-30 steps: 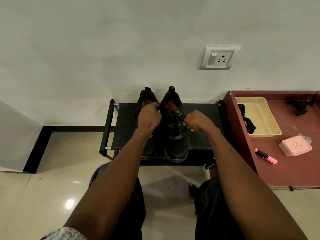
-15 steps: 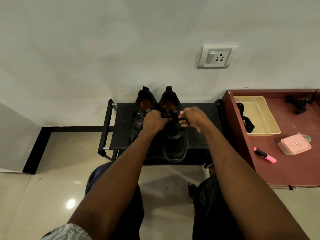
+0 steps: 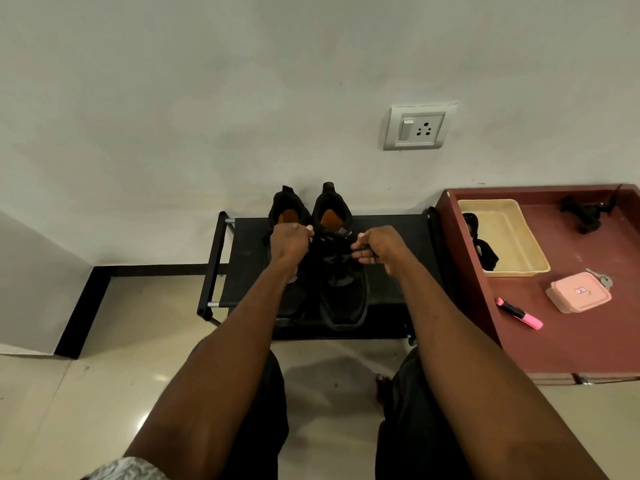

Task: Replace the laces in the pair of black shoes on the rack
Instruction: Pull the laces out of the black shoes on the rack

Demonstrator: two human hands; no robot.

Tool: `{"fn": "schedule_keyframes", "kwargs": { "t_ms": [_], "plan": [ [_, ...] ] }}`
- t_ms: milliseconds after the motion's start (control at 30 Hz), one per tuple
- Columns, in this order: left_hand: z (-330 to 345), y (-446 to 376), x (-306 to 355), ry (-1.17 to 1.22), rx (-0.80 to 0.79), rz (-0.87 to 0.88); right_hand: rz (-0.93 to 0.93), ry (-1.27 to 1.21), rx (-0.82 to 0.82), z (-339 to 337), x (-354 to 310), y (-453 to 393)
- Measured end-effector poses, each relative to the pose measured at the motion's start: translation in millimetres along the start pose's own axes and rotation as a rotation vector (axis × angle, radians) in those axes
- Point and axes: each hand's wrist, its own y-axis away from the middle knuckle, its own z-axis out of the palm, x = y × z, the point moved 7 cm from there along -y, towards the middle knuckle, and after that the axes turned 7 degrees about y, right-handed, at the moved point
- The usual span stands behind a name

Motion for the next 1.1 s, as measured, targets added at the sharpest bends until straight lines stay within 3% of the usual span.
{"fn": "schedule_keyframes", "kwargs": {
  "t_ms": [133, 267, 333, 367, 433, 500, 533, 633, 767, 867, 1000, 1100],
  "plan": [
    [-24, -1, 5, 0.050, 0.093, 0.035, 0.042, 0.000, 0.151, -19, 5, -7],
    [-92, -21, 9, 0.471, 0.302, -0.081, 0.053, -0.005, 0.508, -83, 14, -1],
    [-115, -20, 7, 0.518, 0.428, -0.117, 0.072, 0.010, 0.536, -93, 18, 1],
    [-114, -15, 10, 0.433, 0.436, -0.106, 0.080, 0.081, 0.485, -87, 17, 2],
    [-95, -4, 22, -0.010, 0.353, -0.016, 0.104, 0.379, 0.366, -67, 14, 3],
    [-68, 4, 30, -0.374, 0.256, 0.156, 0.112, 0.761, 0.372, -51, 7, 7],
    [-54, 5, 31, -0.435, 0.194, 0.239, 0.054, 0.867, 0.410, -46, -2, 11],
    [-14, 4, 33, -0.434, -0.064, 0.422, -0.195, 0.690, 0.365, -29, -22, 8],
    [25, 8, 23, -0.819, -0.282, 0.610, -0.362, 0.581, 0.205, 0, -27, 3],
    [27, 9, 23, -0.942, -0.255, 0.660, -0.360, 0.634, 0.137, 17, -20, -6],
    [21, 8, 28, -0.920, -0.200, 0.694, -0.347, 0.837, 0.164, 26, -16, -11],
    [11, 5, 31, -0.812, -0.158, 0.658, -0.335, 0.719, 0.188, 18, -19, -9]
  ]
}}
